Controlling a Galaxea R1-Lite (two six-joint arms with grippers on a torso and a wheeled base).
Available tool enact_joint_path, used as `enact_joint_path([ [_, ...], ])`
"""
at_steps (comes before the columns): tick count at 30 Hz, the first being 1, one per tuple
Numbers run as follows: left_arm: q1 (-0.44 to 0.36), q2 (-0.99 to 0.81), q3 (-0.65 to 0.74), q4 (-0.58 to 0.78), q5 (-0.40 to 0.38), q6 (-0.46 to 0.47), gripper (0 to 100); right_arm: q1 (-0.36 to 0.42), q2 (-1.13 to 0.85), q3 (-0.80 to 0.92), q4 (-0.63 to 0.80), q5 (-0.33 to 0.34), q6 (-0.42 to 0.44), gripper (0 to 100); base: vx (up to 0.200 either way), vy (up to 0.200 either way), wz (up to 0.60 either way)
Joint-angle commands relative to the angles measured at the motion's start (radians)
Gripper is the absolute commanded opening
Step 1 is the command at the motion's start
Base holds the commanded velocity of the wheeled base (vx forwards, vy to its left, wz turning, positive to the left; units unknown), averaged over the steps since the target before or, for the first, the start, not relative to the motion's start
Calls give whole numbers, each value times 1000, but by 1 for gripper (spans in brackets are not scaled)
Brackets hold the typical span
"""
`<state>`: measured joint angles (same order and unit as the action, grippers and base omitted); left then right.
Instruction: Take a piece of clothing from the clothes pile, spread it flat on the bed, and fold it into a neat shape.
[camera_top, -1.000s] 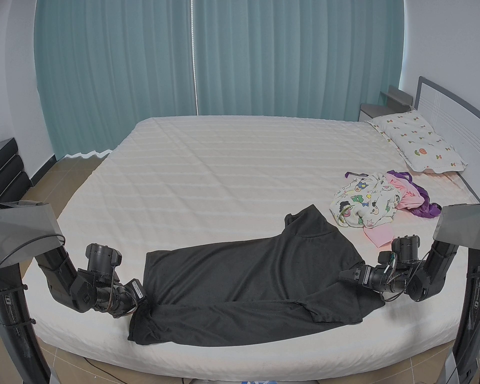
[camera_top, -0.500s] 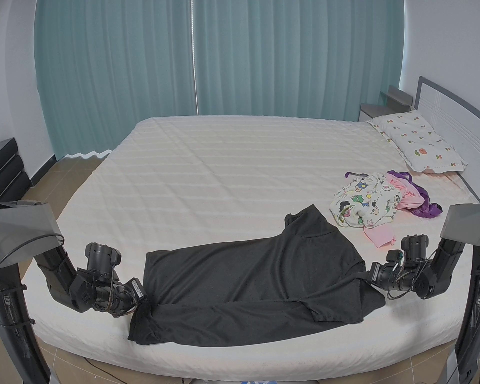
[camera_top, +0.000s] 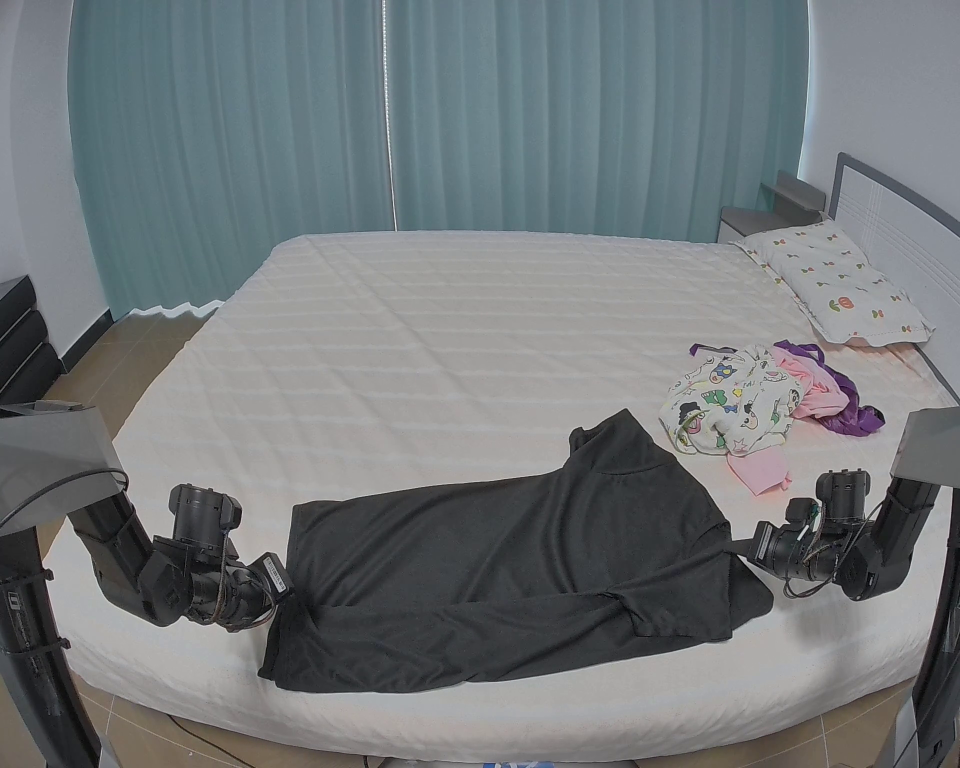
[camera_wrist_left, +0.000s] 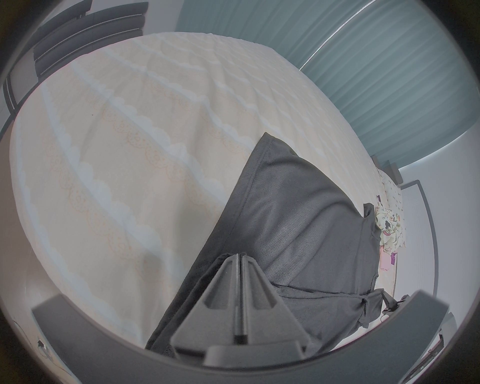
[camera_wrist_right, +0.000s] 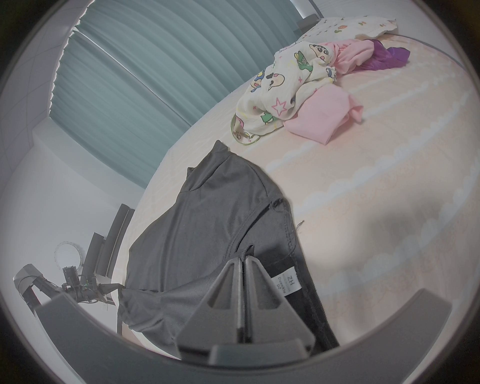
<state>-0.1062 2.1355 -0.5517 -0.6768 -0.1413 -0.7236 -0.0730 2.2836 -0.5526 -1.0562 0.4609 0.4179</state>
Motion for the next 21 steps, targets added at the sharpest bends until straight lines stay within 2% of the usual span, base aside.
enact_joint_path([
  [1,0,0,-1,-1,0,0,0,4,4,6,-1,4,-1,0,0,0,0],
  [5,0,-8,-1,-1,0,-2,0,9,5,8,-1,4,-1,0,0,0,0],
  [6,0,-9,-1,-3,0,-2,0,9,5,8,-1,4,-1,100,0,0,0],
  [7,0,-9,-1,-6,0,-5,100,9,5,8,-1,4,1,100,0,0,0],
  [13,8,-9,-2,-72,9,-63,100,7,-18,17,-10,2,25,100,0,0,0],
  [18,22,-42,7,-84,3,-66,100,19,-69,20,-33,-10,159,100,0,0,0],
  [21,25,-59,35,-89,-4,-59,100,41,-98,39,-33,-33,206,100,0,0,0],
])
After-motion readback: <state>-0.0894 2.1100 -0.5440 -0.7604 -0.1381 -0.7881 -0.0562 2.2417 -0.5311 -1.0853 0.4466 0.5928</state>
